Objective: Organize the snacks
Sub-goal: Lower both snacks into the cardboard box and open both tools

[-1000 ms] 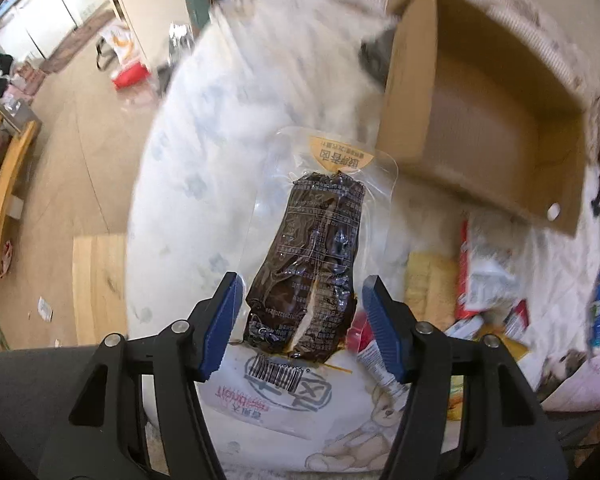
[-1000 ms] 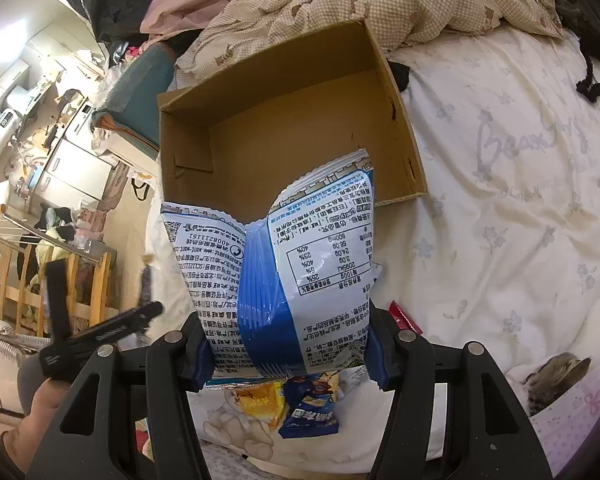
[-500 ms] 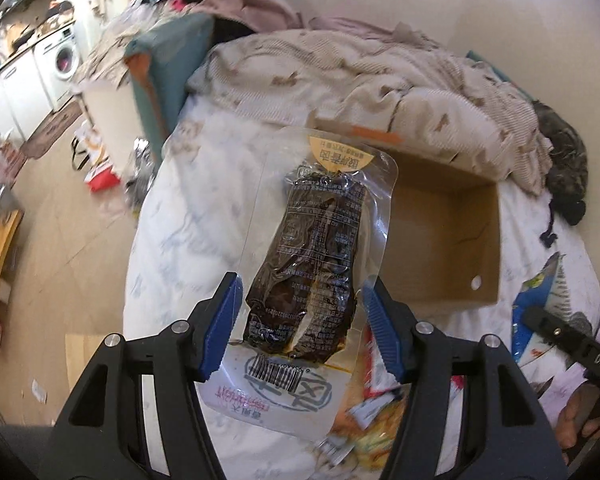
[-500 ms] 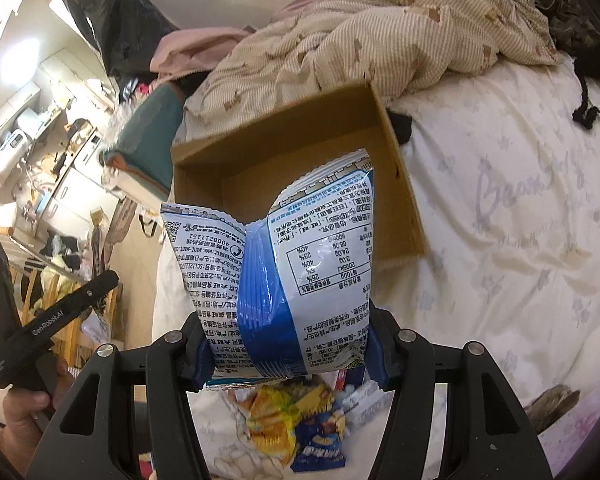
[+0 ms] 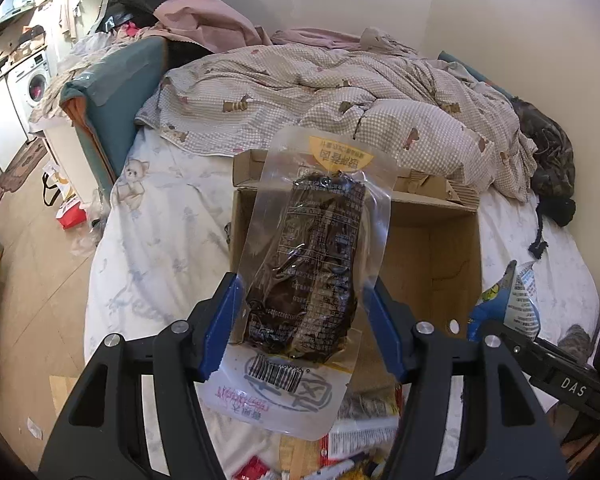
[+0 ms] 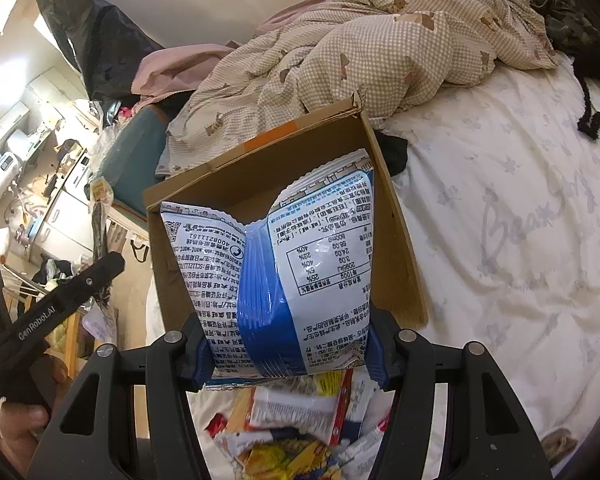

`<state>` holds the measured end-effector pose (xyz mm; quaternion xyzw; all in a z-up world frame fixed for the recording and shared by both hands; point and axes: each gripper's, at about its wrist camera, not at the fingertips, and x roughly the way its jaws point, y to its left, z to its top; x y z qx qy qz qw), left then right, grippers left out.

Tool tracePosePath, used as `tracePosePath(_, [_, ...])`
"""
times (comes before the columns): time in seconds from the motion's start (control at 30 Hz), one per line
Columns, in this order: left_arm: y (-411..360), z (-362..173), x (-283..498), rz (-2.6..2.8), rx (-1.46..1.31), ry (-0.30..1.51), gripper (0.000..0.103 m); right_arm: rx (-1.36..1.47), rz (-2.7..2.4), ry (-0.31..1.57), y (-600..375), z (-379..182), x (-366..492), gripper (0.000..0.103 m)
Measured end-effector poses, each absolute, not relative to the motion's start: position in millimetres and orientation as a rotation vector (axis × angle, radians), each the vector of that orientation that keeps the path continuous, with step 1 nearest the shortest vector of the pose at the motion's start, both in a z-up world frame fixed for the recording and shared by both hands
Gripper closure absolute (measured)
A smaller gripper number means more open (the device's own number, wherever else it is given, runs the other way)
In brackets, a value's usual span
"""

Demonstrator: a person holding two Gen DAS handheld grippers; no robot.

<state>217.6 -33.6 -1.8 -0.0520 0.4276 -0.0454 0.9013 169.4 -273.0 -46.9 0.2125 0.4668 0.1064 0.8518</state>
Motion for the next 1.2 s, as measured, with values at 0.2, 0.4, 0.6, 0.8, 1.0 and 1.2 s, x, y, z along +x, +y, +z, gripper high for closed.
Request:
tracePosePath(0.2, [-34.2,-30.4,232.5,-0.09,-0.108,0.905,0.044,0.415,0.229,1.01,-262.9,-60.5,187.6,0.042])
tracePosePath(0.4, [-41.9,-45.8,245.7,-0.102,-0.102,0.92,0.043,0.387,0.236,1.082,-251.3,-81.6,196.9,0.041])
tracePosePath(0.6, [-49.4,-52.6,249.2,-0.113,-0.06,0.923,0.042,0.373,0.234,1.141,-249.2,-99.6,204.0,0.041])
tracePosePath(0.8, [-49.2,-58.9,251.5,-0.107,-0.049,0.941,0.041,0.384,0.225,1.164,-251.0,-105.1,206.7,0.04])
tracePosePath(1.0, [-51.1,-59.2,249.6,-0.109,-0.031,0.926,0.041,0.386,0.226,1.163,-247.6,-104.6,209.9,0.04])
tracePosePath(1.2, [-54.0,-57.3,249.7,-0.117,-0.003,0.927,0.04,0.411,0.225,1.177,-251.1,-107.3,210.0,0.039])
